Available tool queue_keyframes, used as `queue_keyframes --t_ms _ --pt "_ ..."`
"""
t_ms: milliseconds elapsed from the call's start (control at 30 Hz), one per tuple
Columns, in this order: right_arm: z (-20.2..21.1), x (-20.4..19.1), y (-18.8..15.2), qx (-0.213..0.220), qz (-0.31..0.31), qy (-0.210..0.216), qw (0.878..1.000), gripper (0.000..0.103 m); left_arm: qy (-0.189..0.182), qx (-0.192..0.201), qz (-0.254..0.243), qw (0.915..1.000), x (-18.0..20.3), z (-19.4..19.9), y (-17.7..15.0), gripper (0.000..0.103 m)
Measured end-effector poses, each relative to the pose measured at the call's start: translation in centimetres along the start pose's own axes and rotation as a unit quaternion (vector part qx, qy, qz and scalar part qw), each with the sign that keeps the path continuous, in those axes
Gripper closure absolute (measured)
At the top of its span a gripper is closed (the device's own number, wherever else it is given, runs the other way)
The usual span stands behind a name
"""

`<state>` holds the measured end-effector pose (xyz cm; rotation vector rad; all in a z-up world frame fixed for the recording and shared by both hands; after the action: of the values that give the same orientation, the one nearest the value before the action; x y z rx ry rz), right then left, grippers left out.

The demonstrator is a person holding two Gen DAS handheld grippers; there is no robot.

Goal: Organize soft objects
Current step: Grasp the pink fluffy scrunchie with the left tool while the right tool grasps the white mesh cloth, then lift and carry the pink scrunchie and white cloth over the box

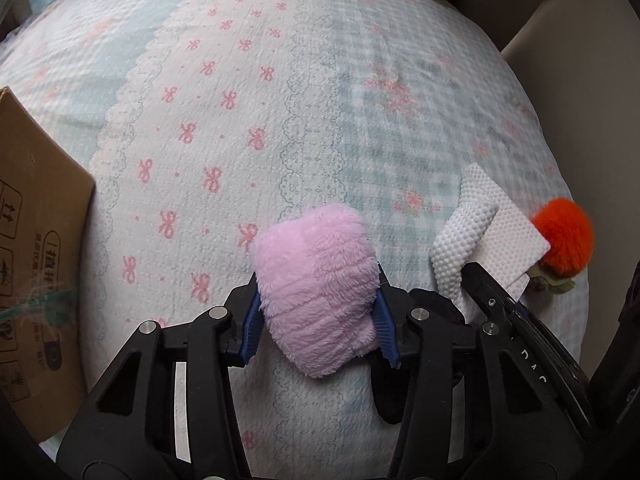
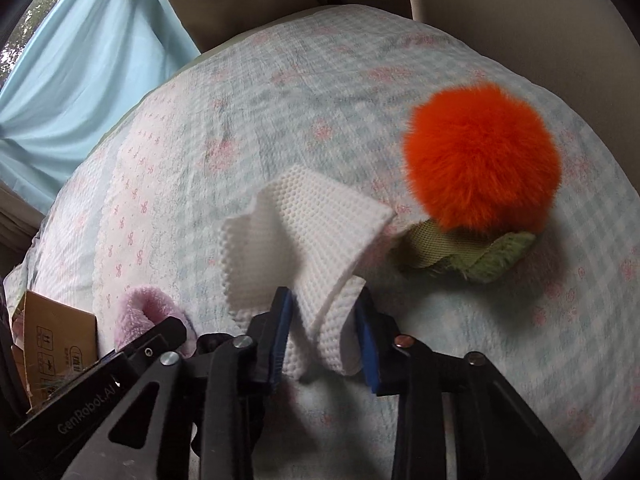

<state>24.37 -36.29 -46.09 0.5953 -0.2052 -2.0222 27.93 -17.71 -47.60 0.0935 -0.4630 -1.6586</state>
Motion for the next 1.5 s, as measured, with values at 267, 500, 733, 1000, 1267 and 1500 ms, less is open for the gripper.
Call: queue_keyframes --t_ms 267,500,733,1000,1267,1500 --pt "0.6 -0.3 -0.1 0.002 -0.004 0.017 1.0 0.09 0.006 0.01 -0.014 0.9998 0.1 1.3 -0.1 0.064" --pt "2.8 -0.8 0.4 0.018 0.005 0.021 1.0 0.09 0.008 0.03 -0.019 0.9993 0.1 4.0 0.3 0.065" --pt "7.3 -1.8 1.7 0.046 0.017 0.025 0.998 0.09 0.01 0.06 -0.024 0.9979 0.5 9.5 1.6 0.065" --pt "16.5 -4.5 2.8 0.086 0.048 0.029 0.995 0.09 -0.002 0.112 -0.05 0.9925 0.9 19.4 2.6 0.065" --pt "25.9 -9.8 1.5 0.113 0.081 0.04 0.989 0.09 -0.008 0.139 -0.042 0.9894 -2.2 29.7 2.2 0.065" --pt "32.3 -16.2 -0.9 0.116 0.115 0.057 0.985 0.09 0.005 0.149 -0.047 0.9877 -7.6 37.4 1.8 0.065"
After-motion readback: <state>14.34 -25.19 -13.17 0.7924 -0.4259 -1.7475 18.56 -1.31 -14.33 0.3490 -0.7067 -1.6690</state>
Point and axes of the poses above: each gripper's, at about its wrist camera, not at the fingertips, and z roughly against the way its jaws point, x to its right, y to its top, the point moved 1 cm from there along -z, roughly the way its jaws point, and after that the axes turned 7 degrees about -z, right-handed, at the moved point
